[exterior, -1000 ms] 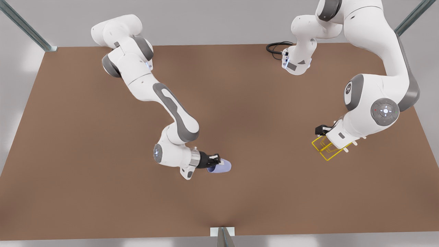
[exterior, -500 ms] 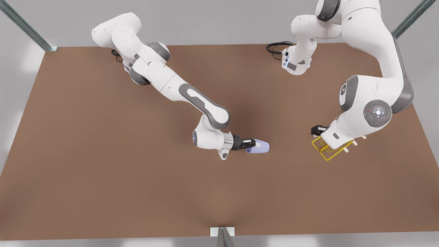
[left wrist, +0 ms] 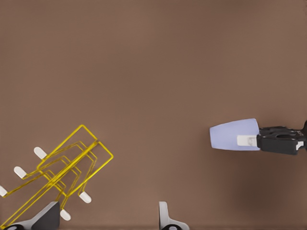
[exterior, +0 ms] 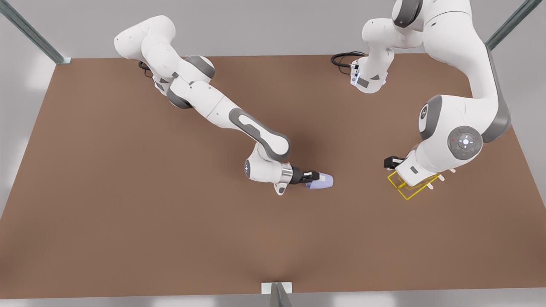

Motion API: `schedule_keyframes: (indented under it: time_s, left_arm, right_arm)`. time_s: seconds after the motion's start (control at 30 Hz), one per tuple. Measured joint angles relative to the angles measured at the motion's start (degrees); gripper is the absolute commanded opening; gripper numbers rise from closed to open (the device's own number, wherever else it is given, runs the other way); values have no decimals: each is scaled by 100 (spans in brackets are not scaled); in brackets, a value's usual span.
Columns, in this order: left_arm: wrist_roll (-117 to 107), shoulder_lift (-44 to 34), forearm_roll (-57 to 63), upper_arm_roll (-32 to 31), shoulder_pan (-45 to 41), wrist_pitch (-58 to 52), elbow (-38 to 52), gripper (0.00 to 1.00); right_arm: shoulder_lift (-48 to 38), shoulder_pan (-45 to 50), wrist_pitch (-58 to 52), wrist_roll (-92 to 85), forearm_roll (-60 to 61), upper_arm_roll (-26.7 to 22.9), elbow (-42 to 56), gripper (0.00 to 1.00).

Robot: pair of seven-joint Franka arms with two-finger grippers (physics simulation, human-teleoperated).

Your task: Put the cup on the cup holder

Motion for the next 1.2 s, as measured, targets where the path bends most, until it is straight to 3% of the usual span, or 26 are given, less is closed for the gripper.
schedule_keyframes:
  time_s: [0.23,0.27,0.4,0.43,0.47,0.6,0.67,0.77,0.9,1.03,1.2]
  left_arm:
    - [-38,11,-1,-2,-98,-3,-5,100]
    - [-52,7,-12,-7,-140,-5,-7,100]
    - [-118,-2,-45,-14,-367,-32,-9,100]
    - [-128,-3,-49,-19,-450,-36,-9,100]
    - [-126,12,-53,-46,-561,-35,-12,100]
    - [437,279,-13,-108,-843,-26,-18,100]
    - [947,434,62,-119,-1004,208,-174,100]
    - [1859,687,100,-299,-1204,966,-775,100]
    - [2895,589,96,-493,-1245,2256,-1970,100]
    - [3868,690,92,-509,-1224,3508,-2443,100]
    - [5005,696,87,-482,-1205,4206,-2426,100]
  right_arm:
    - [-621,-264,43,-179,-5,-325,-1000,52]
    - [-725,-308,44,-204,-4,-342,-1128,58]
    - [-1530,-878,-213,-270,11,-454,-1764,63]
    - [-1868,-1086,-470,-280,16,-789,-2030,64]
    - [-2285,-1280,-812,-278,-8,-1278,-2364,96]
    - [-3951,-1598,-2168,-357,-704,-3596,-4101,100]
    - [-4693,-1913,-2698,-439,-2304,-4084,-4242,100]
    - [-5248,-2621,-3880,-417,-3919,-3959,-3549,100]
    - [-5937,-2964,-5373,-160,-5312,-3632,-3352,100]
    - [-5976,-2793,-5936,47,-5769,-3513,-2991,100]
    - [-5947,-2900,-6073,137,-5865,-3550,-2646,100]
